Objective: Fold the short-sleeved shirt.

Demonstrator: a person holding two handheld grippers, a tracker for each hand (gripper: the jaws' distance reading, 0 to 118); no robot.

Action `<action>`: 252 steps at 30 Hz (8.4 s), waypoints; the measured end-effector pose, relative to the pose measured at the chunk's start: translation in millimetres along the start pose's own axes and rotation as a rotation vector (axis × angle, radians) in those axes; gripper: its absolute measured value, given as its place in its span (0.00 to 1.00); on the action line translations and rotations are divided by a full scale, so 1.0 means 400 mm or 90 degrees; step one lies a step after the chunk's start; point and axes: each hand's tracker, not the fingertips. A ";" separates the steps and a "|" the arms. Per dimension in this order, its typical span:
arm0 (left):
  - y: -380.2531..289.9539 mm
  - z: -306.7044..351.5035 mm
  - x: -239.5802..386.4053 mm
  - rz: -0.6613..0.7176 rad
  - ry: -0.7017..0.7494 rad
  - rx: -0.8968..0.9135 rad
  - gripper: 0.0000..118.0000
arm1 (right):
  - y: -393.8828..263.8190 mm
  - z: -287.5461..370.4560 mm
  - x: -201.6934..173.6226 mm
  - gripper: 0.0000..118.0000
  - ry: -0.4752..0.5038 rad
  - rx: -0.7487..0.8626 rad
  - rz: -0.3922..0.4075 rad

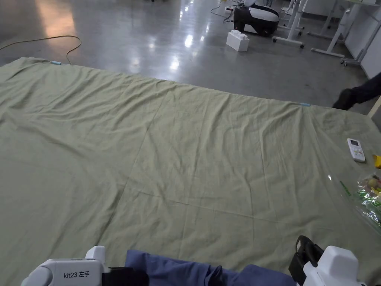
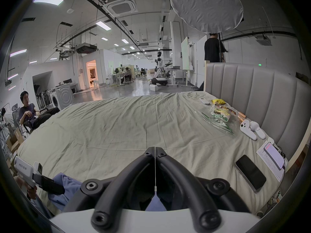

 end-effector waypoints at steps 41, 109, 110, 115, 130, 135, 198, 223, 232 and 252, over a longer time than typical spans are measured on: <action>-0.021 0.118 0.498 -0.245 0.177 0.067 0.08 | -0.014 -0.003 -0.019 0.01 0.027 -0.005 0.004; -0.064 -0.083 0.568 -0.412 0.202 0.217 0.03 | 0.043 0.033 0.019 0.01 -0.020 0.065 0.014; -0.059 -0.064 0.575 -0.441 0.234 0.257 0.03 | 0.054 0.031 0.009 0.01 -0.021 0.082 0.026; -0.038 0.011 0.587 -0.528 0.359 0.428 0.03 | 0.108 0.031 -0.037 0.01 -0.023 0.144 0.057; 0.009 0.136 0.554 -0.536 0.453 0.624 0.03 | 0.186 0.027 -0.063 0.01 -0.058 0.230 0.074; 0.019 0.135 0.533 -0.539 0.446 0.596 0.03 | 0.156 0.042 -0.054 0.01 -0.048 0.192 0.060; 0.034 -0.162 0.077 0.064 -0.130 -0.101 0.64 | -0.289 -0.107 -0.246 0.01 0.035 -0.143 0.112; 0.037 -0.092 0.140 -0.024 -0.121 -0.059 0.21 | -0.235 -0.094 -0.242 0.01 0.038 -0.126 0.114; 0.150 0.129 0.070 -0.014 -0.090 -0.026 0.21 | -0.072 -0.097 -0.185 0.01 0.025 -0.033 0.102; 0.431 0.751 -0.028 -0.070 0.210 0.047 0.21 | 0.226 -0.116 -0.090 0.01 -0.024 0.112 0.086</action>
